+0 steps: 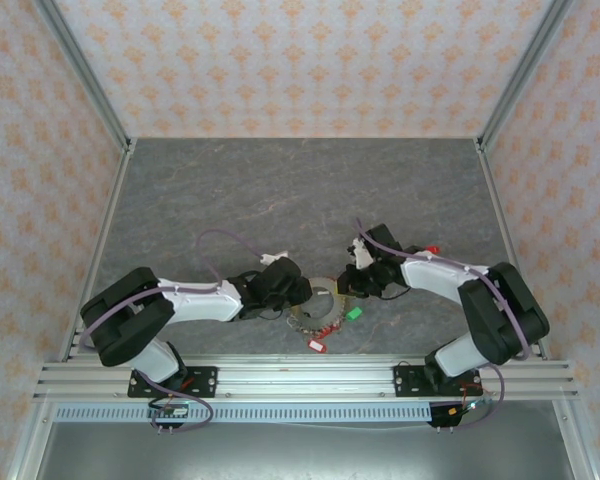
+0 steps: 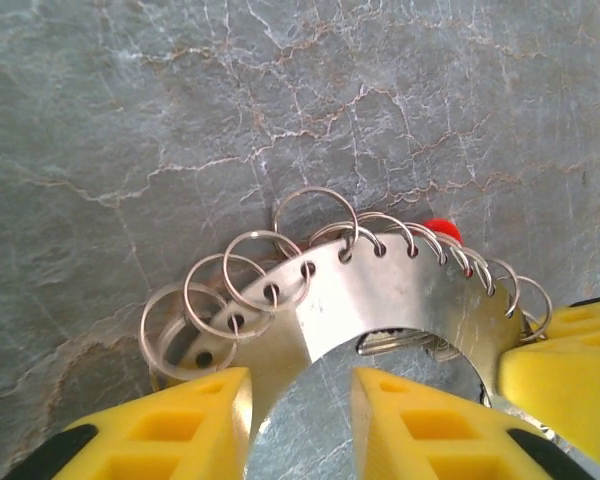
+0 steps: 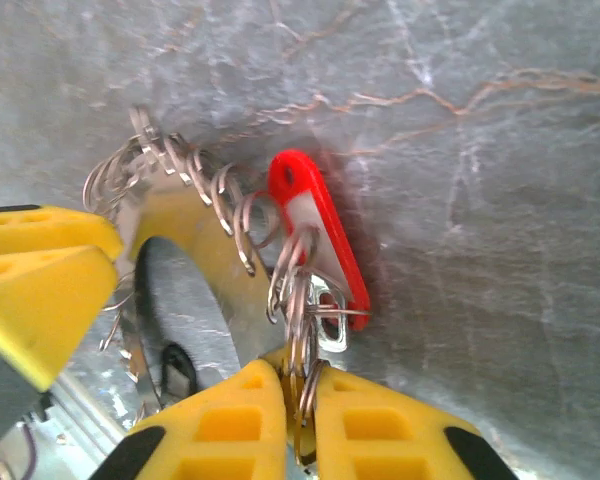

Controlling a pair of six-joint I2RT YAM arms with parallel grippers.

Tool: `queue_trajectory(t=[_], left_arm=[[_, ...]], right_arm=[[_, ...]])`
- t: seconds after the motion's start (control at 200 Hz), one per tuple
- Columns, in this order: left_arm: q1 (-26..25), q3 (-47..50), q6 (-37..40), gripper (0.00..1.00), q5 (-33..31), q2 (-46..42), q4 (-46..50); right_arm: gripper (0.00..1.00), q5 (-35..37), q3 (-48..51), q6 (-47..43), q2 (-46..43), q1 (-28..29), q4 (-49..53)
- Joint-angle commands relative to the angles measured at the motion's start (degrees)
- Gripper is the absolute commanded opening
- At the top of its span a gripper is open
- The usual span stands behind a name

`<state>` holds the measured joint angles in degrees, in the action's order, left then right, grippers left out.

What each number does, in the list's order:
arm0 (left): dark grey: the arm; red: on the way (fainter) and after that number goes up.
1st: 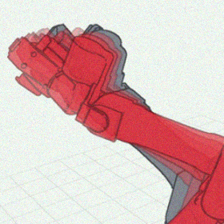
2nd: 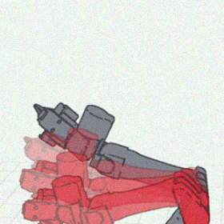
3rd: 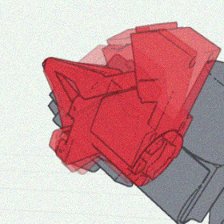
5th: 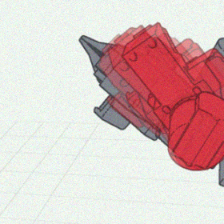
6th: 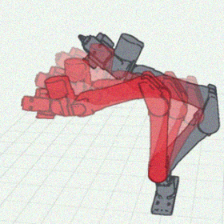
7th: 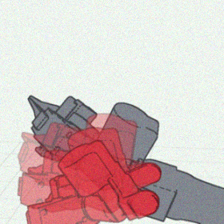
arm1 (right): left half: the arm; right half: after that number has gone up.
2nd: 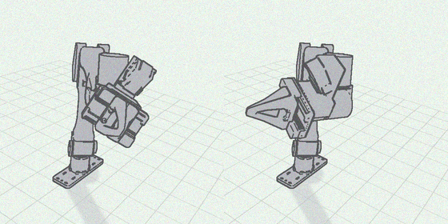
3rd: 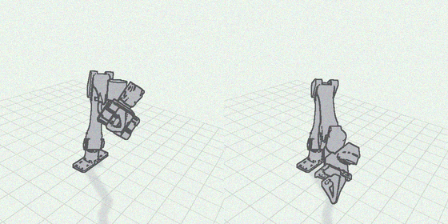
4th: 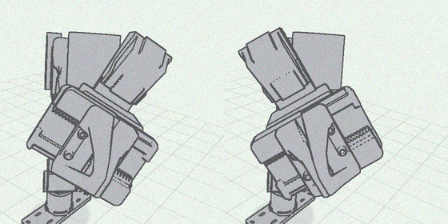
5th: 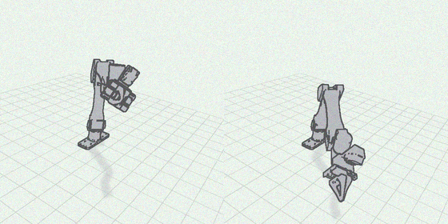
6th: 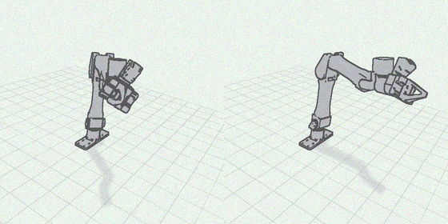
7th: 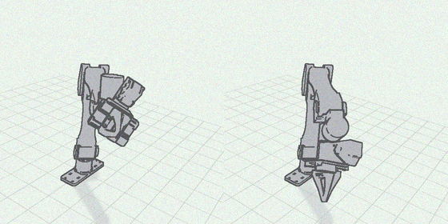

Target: Put the keys on the keyring

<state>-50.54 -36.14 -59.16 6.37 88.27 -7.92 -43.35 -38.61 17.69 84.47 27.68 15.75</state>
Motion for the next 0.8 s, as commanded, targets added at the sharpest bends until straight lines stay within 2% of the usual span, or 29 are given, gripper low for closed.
queue_trajectory(t=[0.0,0.185,0.32,0.36,0.571,0.686,0.796], left_arm=[[-0.37,-0.49,1.97,0.39,-4.07,-3.60,4.13],[-0.28,0.04,2.90,0.69,-8.68,-10.74,6.33],[-0.17,1.27,2.43,0.90,-14.01,-18.18,8.09],[-0.09,1.58,1.74,1.00,-15.95,-20.46,9.18],[2.13,3.70,-1.51,1.00,-18.99,-29.62,10.11],[2.29,3.69,-1.62,1.00,-18.97,-30.62,7.82],[2.29,2.29,-2.38,1.00,-18.24,-29.69,7.26]], right_arm=[[0.05,0.64,1.00,1.00,-3.18,-1.00,-1.02],[0.00,-0.77,1.17,3.77,-8.13,-2.53,-2.50],[0.00,-0.33,1.99,9.21,-15.11,-3.90,-8.25],[0.00,0.56,2.41,11.11,-17.17,-4.21,-10.35],[0.00,11.15,6.26,21.81,-28.94,-4.51,-23.09],[0.00,16.97,9.41,28.60,-32.17,-4.51,-29.77],[0.00,19.18,10.96,32.52,-33.21,-4.56,-33.17]])
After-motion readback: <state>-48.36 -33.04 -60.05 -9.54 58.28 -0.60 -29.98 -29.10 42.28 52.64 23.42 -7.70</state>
